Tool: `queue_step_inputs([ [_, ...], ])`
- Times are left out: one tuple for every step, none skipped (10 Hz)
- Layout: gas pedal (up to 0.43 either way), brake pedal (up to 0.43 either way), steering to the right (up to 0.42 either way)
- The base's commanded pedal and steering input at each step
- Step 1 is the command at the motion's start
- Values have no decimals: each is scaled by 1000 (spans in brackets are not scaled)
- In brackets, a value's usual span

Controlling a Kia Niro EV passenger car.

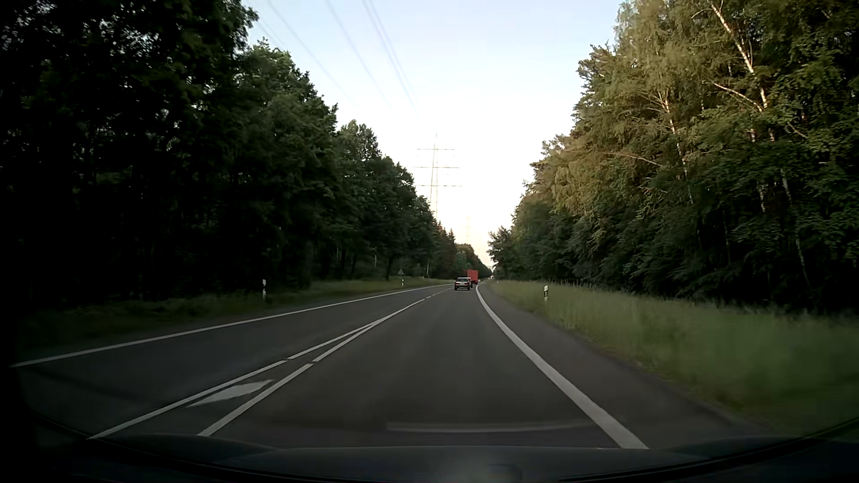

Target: Follow the waypoints while adhering to traffic rules and regulations

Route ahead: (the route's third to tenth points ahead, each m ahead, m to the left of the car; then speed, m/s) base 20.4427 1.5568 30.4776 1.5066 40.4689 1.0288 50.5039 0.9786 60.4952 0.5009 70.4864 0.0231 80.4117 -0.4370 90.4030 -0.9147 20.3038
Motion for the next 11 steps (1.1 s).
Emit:
queue_step_inputs([
  [28,24,4],
  [28,18,4],
  [28,18,5],
  [28,18,4],
  [28,18,4],
  [28,18,4],
  [28,18,4],
  [28,18,4],
  [28,18,4],
  [28,18,4],
  [28,18,4],
])
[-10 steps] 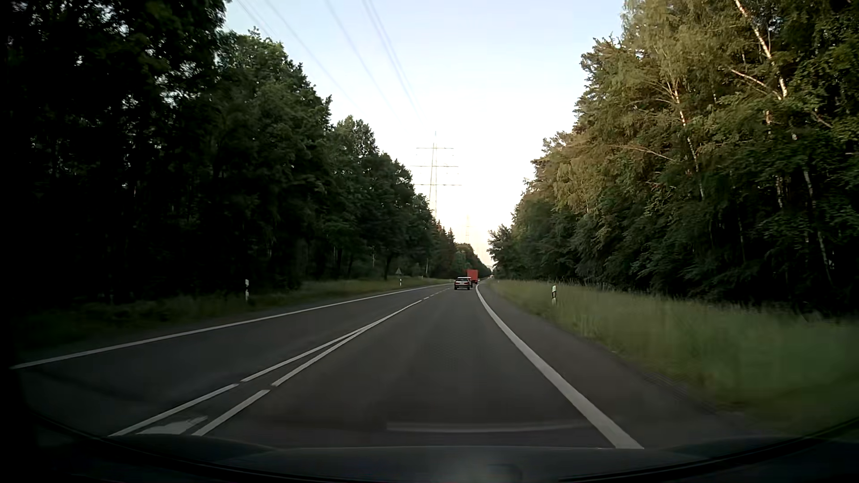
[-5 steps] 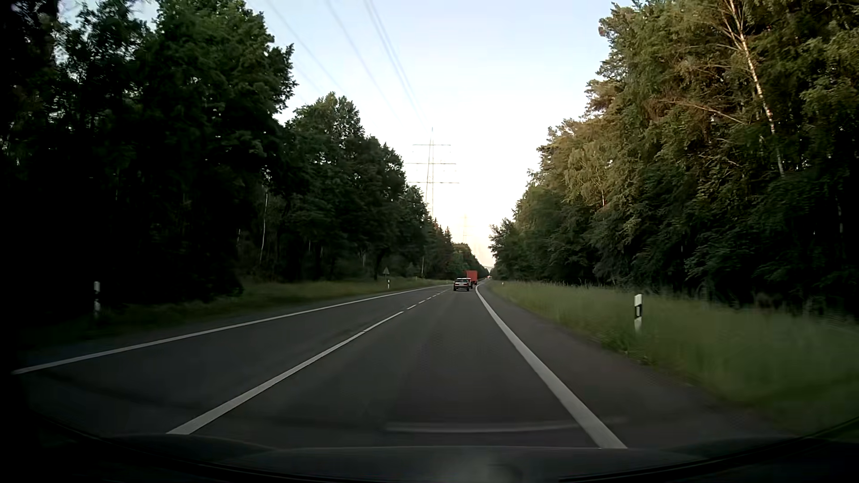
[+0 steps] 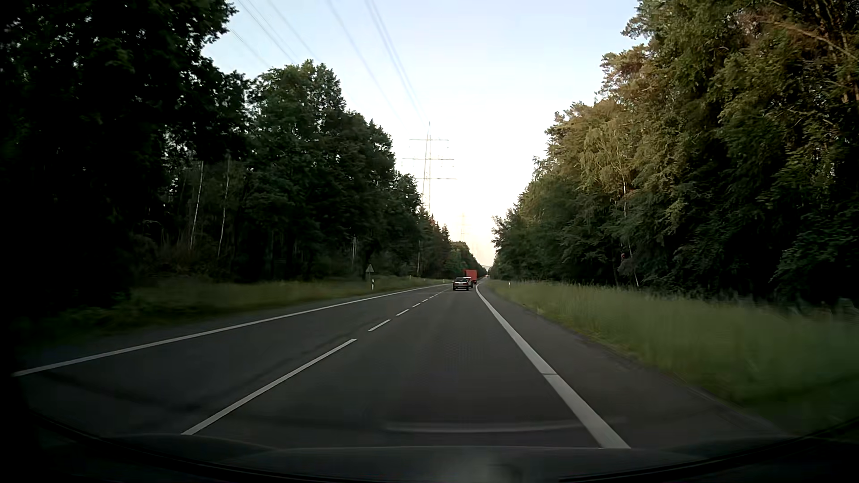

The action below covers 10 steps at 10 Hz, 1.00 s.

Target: Follow the waypoints while adhering to traffic rules and regulations

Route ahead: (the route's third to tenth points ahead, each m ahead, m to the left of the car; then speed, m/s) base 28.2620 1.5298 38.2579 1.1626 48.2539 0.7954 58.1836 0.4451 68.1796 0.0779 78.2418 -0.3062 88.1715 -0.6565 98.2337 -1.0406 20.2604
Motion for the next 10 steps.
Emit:
queue_step_inputs([
  [28,24,4],
  [28,24,4],
  [28,18,5],
  [28,18,5],
  [28,18,5],
  [28,18,5],
  [28,18,5],
  [28,24,5],
  [28,18,5],
  [28,18,5],
])
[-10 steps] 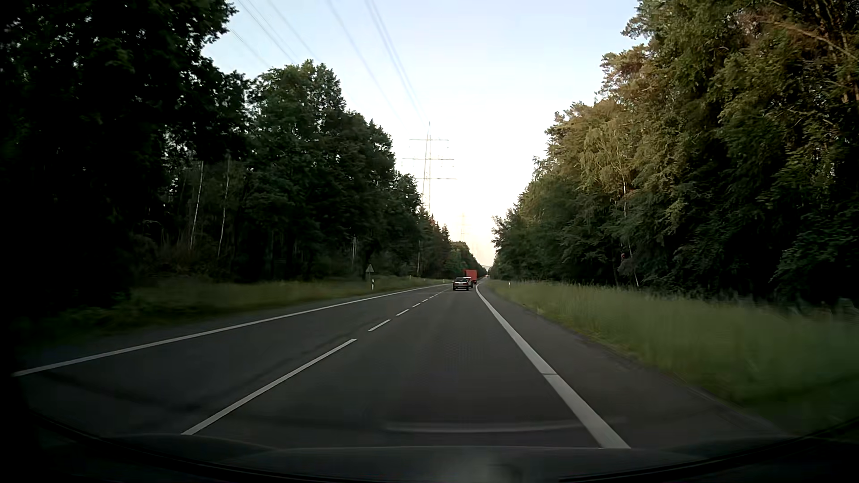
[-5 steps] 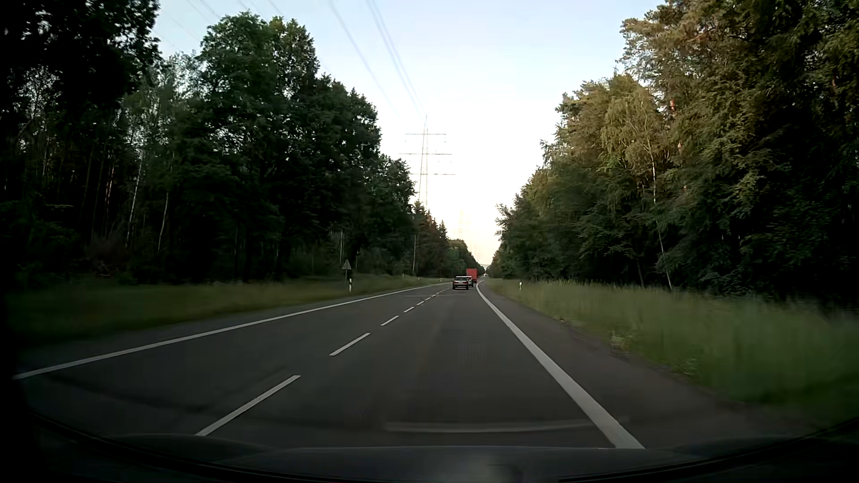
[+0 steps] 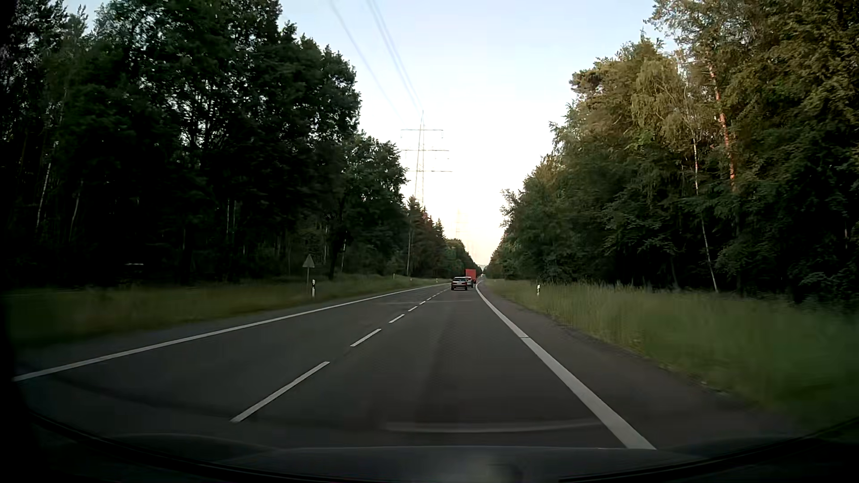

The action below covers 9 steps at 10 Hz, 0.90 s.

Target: Follow the waypoints while adhering to traffic rules and regulations

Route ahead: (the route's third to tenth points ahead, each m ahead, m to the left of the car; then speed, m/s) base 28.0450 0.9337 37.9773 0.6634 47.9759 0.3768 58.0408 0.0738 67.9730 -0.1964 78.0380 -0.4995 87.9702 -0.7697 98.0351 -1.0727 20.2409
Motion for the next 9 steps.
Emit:
queue_step_inputs([
  [28,24,5],
  [28,18,5],
  [28,18,5],
  [28,18,5],
  [28,18,5],
  [28,18,5],
  [28,18,5],
  [28,18,5],
  [28,24,5],
])
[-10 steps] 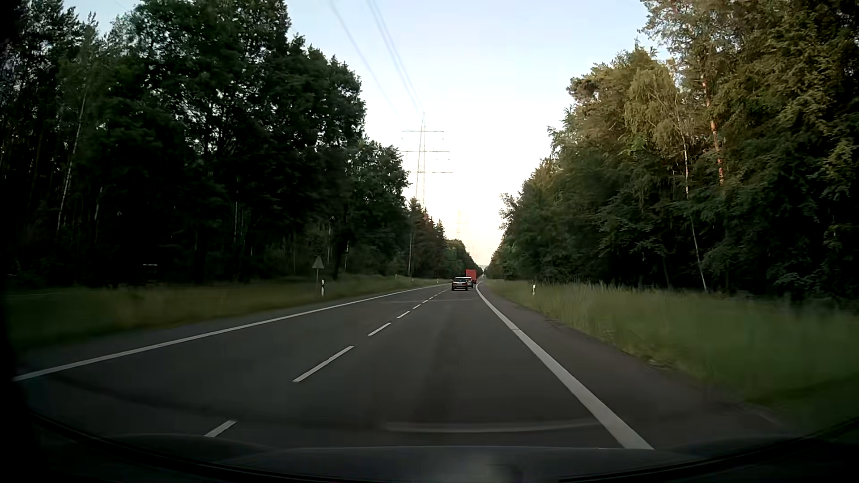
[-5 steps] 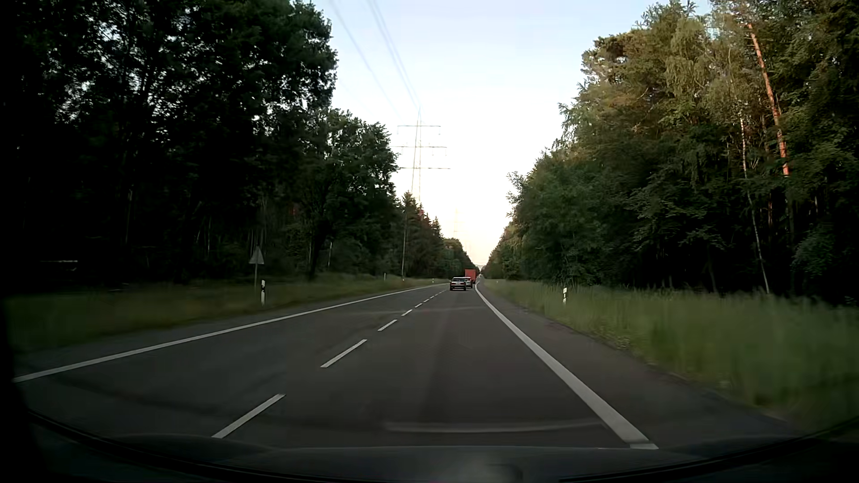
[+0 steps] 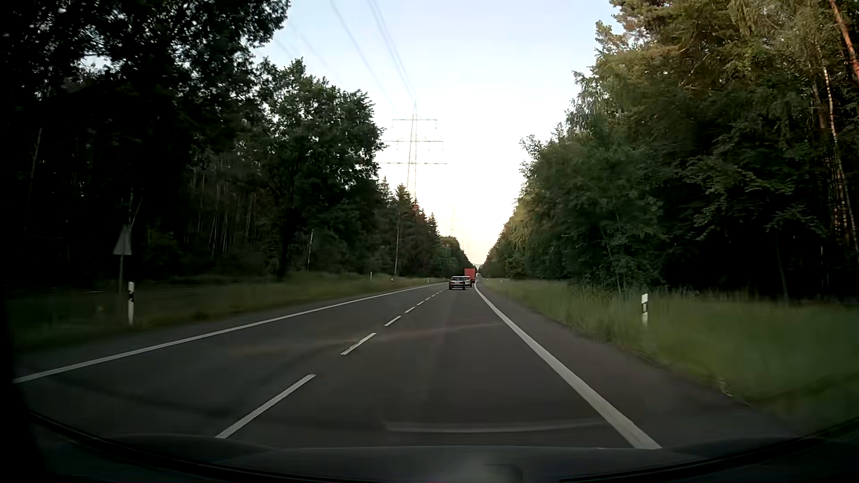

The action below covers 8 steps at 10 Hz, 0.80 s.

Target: Follow the waypoints while adhering to traffic rules and regulations

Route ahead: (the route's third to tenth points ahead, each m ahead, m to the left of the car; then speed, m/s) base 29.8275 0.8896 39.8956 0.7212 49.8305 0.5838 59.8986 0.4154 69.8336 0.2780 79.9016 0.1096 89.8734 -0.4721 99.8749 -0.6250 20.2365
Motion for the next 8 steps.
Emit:
queue_step_inputs([
  [28,18,5],
  [28,18,5],
  [28,24,5],
  [28,18,4],
  [28,18,5],
  [28,18,4],
  [28,18,5],
  [39,18,4],
])
